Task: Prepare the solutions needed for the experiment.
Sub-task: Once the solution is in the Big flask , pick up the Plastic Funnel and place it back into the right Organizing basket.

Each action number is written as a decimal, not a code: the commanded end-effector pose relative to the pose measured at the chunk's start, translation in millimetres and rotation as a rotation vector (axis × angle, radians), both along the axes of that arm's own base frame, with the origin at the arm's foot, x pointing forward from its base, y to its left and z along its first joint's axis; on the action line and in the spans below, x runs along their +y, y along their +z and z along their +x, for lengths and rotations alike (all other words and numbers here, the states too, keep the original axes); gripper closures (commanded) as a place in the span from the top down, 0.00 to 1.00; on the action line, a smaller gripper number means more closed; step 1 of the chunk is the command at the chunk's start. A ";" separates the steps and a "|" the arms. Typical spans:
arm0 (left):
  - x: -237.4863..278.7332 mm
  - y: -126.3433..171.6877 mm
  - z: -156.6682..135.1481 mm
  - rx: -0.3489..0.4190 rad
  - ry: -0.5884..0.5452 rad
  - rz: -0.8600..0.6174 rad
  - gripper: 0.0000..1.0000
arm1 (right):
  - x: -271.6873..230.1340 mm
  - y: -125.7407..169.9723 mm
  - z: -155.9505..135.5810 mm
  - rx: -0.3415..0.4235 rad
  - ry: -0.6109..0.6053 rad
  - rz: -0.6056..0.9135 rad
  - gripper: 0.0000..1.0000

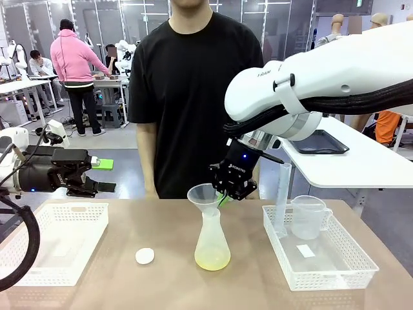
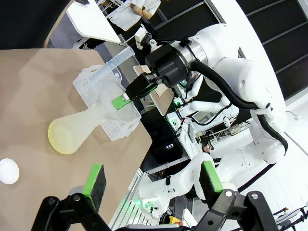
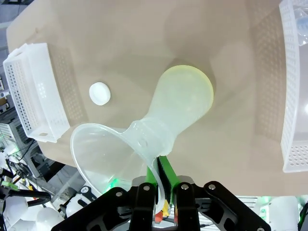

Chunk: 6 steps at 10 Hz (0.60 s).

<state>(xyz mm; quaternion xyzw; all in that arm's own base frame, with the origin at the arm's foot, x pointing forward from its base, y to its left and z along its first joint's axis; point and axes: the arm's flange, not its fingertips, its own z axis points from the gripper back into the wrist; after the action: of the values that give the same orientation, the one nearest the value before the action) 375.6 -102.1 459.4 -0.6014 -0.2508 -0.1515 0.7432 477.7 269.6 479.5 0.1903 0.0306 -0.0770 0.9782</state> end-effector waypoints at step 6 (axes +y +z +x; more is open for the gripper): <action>-0.9 1.7 -1.8 0.008 -0.009 0.007 1.00 | -3.9 26.2 -38.1 -0.158 0.023 0.057 0.00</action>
<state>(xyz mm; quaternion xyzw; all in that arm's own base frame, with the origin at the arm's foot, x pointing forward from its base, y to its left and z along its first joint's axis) 375.6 -102.1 459.4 -0.6014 -0.2508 -0.1515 0.7432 453.1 267.5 506.9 0.2081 -0.0202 -0.0598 0.9761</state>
